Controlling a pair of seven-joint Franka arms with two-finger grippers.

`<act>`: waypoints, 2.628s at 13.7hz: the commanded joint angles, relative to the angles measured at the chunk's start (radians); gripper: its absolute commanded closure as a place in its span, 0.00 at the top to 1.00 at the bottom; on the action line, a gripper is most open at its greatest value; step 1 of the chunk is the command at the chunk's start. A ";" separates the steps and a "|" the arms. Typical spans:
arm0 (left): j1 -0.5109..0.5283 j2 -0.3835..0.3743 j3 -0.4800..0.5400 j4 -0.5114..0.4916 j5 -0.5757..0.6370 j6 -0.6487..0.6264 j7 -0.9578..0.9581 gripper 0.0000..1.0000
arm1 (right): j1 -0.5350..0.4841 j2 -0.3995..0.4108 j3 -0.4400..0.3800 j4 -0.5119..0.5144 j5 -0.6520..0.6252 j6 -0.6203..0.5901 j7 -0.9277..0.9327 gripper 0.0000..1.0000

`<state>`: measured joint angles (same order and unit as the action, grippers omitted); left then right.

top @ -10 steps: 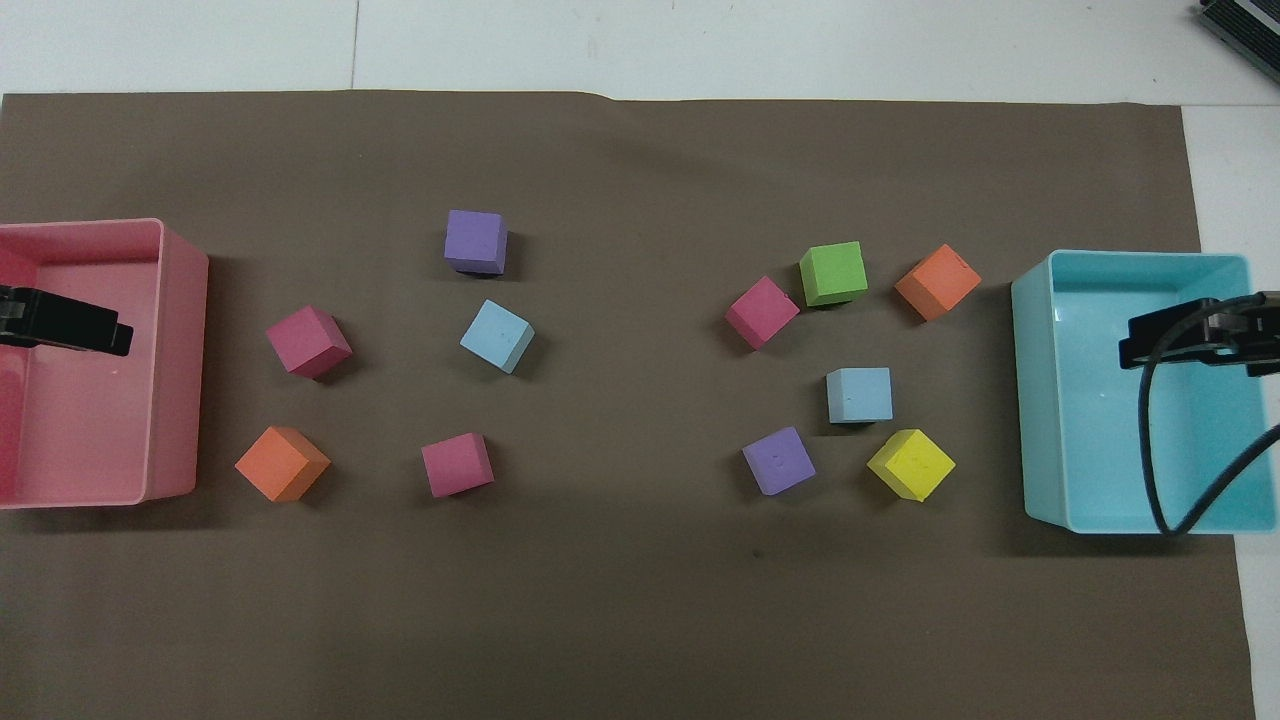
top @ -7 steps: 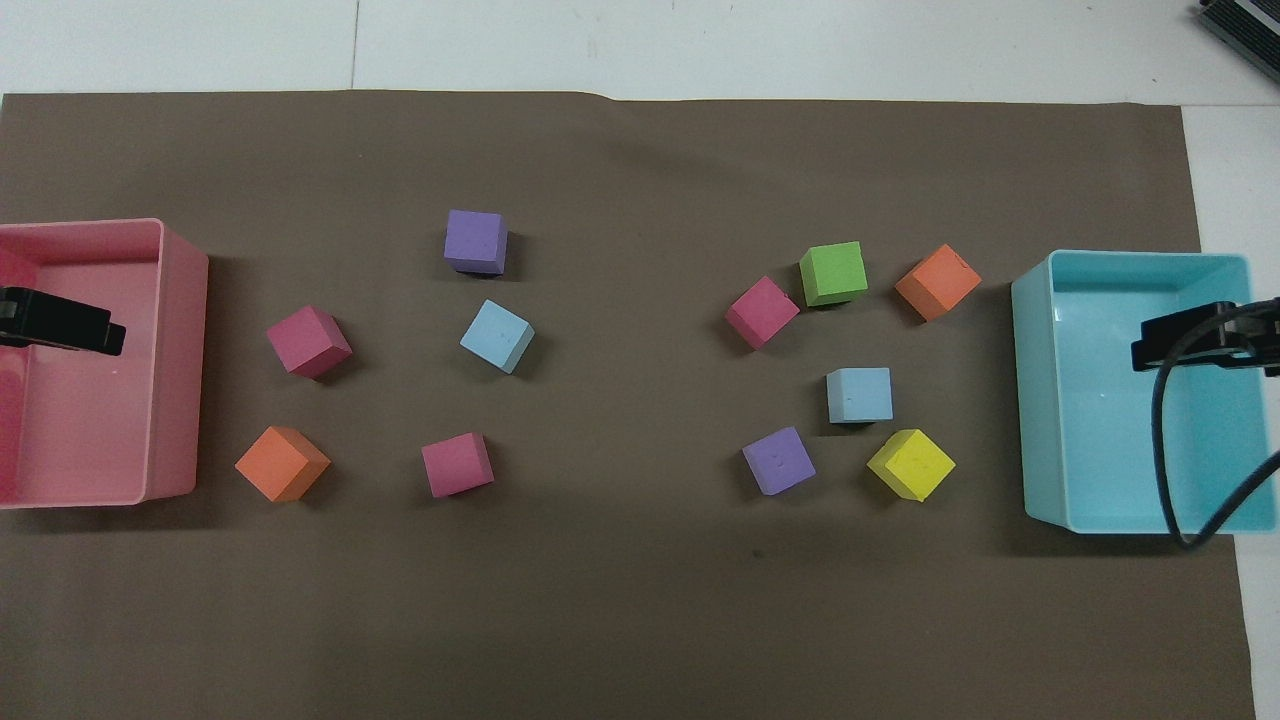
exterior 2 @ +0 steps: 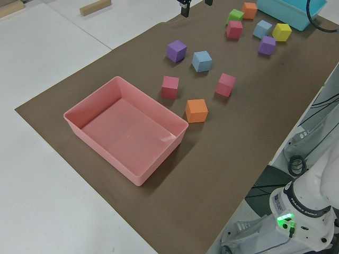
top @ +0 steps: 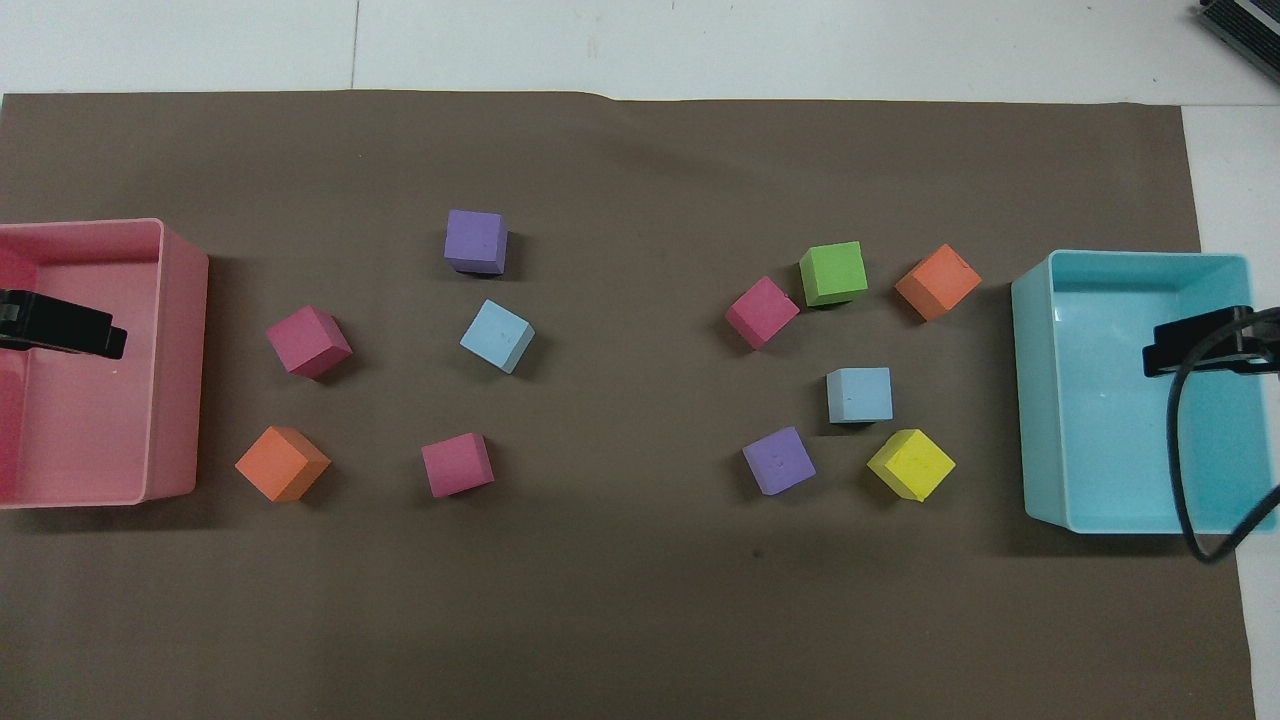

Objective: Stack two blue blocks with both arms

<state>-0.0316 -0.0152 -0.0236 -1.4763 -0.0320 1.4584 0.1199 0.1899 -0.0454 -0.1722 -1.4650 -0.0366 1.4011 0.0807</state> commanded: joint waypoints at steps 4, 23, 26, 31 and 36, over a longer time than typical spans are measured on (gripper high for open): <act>0.010 0.003 -0.010 0.016 0.015 -0.021 -0.003 1.00 | -0.014 -0.045 -0.003 -0.038 0.047 -0.002 -0.027 1.00; 0.010 0.003 -0.010 0.016 0.015 -0.021 -0.003 1.00 | -0.050 -0.068 -0.009 -0.060 0.030 -0.004 -0.107 1.00; 0.010 0.003 -0.010 0.016 0.015 -0.021 -0.003 1.00 | -0.049 -0.067 -0.006 -0.057 0.035 -0.005 -0.108 1.00; 0.010 0.003 -0.010 0.016 0.015 -0.021 -0.003 1.00 | -0.049 -0.067 -0.004 -0.057 0.041 -0.005 -0.110 1.00; 0.010 0.003 -0.010 0.016 0.015 -0.021 -0.003 1.00 | -0.049 -0.067 -0.004 -0.057 0.041 -0.005 -0.110 1.00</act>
<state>-0.0316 -0.0152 -0.0237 -1.4763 -0.0319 1.4575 0.1199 0.1531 -0.0917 -0.1818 -1.5003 -0.0123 1.3976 -0.0070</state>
